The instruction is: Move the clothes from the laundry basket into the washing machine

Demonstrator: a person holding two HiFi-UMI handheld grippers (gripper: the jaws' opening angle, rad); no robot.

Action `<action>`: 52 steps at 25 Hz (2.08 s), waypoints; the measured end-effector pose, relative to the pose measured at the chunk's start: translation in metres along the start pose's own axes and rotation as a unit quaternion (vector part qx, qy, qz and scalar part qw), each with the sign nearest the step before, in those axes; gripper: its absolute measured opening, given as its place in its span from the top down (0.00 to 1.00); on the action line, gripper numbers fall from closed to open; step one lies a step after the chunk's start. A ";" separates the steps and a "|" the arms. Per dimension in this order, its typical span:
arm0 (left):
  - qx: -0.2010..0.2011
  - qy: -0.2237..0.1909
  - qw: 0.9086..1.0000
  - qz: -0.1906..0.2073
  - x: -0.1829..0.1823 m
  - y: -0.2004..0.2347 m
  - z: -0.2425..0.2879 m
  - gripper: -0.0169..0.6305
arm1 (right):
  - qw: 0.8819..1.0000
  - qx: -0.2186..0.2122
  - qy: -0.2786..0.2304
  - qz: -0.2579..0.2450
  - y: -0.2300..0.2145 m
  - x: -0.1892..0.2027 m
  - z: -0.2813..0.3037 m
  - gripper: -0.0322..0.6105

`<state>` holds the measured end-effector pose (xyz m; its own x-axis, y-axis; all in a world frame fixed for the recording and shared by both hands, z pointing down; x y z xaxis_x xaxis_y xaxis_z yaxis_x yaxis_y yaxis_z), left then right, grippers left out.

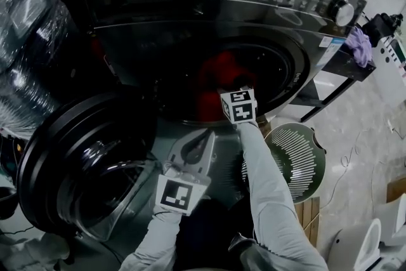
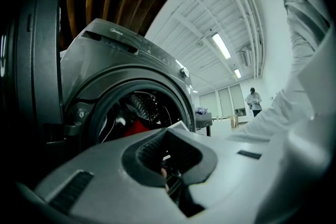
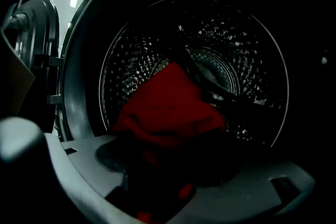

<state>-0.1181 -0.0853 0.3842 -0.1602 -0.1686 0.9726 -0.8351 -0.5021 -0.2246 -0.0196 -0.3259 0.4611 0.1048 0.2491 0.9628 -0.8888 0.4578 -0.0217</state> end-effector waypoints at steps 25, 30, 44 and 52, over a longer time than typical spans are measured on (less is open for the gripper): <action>-0.003 -0.004 1.000 0.013 0.002 0.002 0.003 0.94 | 0.995 0.018 0.051 -0.082 0.013 0.035 0.020 0.81; -0.003 -0.010 1.000 0.004 -0.004 0.000 0.006 0.94 | 0.998 0.009 0.038 -0.040 0.014 0.031 0.029 0.67; -0.014 -0.003 1.000 0.014 -0.022 0.004 0.003 0.94 | 0.999 -0.003 -0.049 0.013 0.000 0.002 -0.081 0.62; -0.001 -0.023 0.999 0.045 -0.037 -0.004 0.011 0.94 | 0.995 -0.030 -0.097 0.024 -0.020 -0.043 -0.199 0.62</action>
<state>-0.1031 -0.0862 0.3490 -0.2116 -0.2515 0.9444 -0.8190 -0.4818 -0.3118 0.0819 -0.1761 0.3667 -0.0312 0.1057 0.9939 -0.8619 0.5008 -0.0803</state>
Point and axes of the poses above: the fingertips, and each gripper's own axes: z forward along the fingers, y to its left, x out of its underside, the point moved 6 cm from there along -z, backward along the fingers, and after that the axes turned 12 degrees about z, right-handed, at the moved point
